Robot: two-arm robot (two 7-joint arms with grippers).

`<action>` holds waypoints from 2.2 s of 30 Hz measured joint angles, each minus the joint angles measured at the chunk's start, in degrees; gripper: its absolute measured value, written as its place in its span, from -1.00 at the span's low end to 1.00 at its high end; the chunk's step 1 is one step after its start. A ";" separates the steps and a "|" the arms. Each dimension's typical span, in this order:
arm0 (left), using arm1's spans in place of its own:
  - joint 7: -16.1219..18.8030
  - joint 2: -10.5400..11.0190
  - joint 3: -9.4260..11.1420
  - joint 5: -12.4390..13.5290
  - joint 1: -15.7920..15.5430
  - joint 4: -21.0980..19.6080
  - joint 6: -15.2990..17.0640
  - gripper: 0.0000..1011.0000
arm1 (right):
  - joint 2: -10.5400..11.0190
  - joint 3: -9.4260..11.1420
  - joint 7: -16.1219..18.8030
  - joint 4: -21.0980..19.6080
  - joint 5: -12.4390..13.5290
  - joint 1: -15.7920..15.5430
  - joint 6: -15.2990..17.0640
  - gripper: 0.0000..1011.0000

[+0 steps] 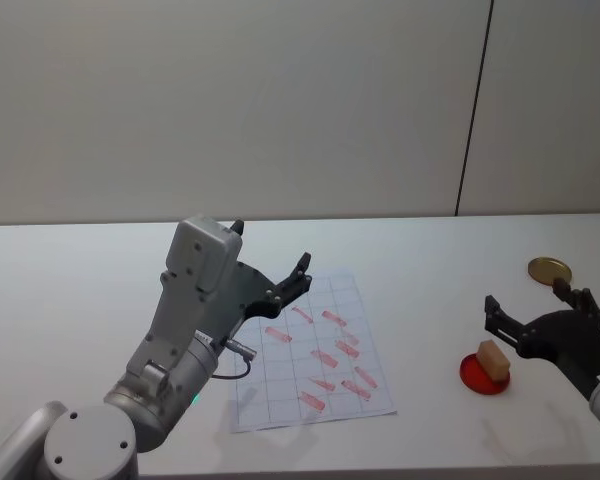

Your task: Use the one hand to pick up the stamp and affix it onto the A4 paper.

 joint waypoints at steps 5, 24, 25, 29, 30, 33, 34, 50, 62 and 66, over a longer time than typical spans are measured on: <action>0.00 0.00 0.00 0.00 0.00 0.00 0.00 0.96 | -0.42 0.18 0.37 2.81 -0.88 1.76 2.01 0.98; 0.00 0.00 0.00 0.00 0.00 0.00 0.00 0.96 | -2.69 0.31 3.99 14.50 -2.14 8.73 5.51 0.98; 0.00 0.00 0.00 0.00 0.00 0.00 0.00 0.96 | -2.80 0.33 4.13 15.07 -2.00 9.01 5.63 0.98; 0.00 0.00 0.00 0.00 0.00 0.00 0.00 0.96 | -3.27 0.37 4.83 17.32 -1.27 10.15 6.16 0.98; 0.00 0.00 0.00 0.00 0.00 0.00 0.00 0.96 | -3.40 0.38 5.07 17.99 -1.05 10.46 6.30 0.98; 0.00 0.00 0.00 0.00 0.00 0.00 0.00 0.96 | -3.67 0.38 5.43 19.37 -0.78 11.08 6.48 0.98; 0.00 0.00 0.00 0.00 0.00 0.00 0.00 0.96 | -3.84 0.38 5.65 20.08 -0.66 11.46 6.56 0.98; 0.00 0.00 0.00 0.00 0.00 0.00 0.00 0.96 | -5.14 0.01 7.24 27.14 -0.89 14.60 6.56 0.98; 0.00 0.00 0.00 0.00 0.00 0.00 0.00 0.96 | -5.91 -0.59 8.41 30.54 -2.06 16.12 6.12 0.75; 0.00 0.00 0.00 0.00 0.00 0.00 0.00 0.96 | -6.08 -0.85 8.72 31.31 -2.75 16.41 6.09 0.55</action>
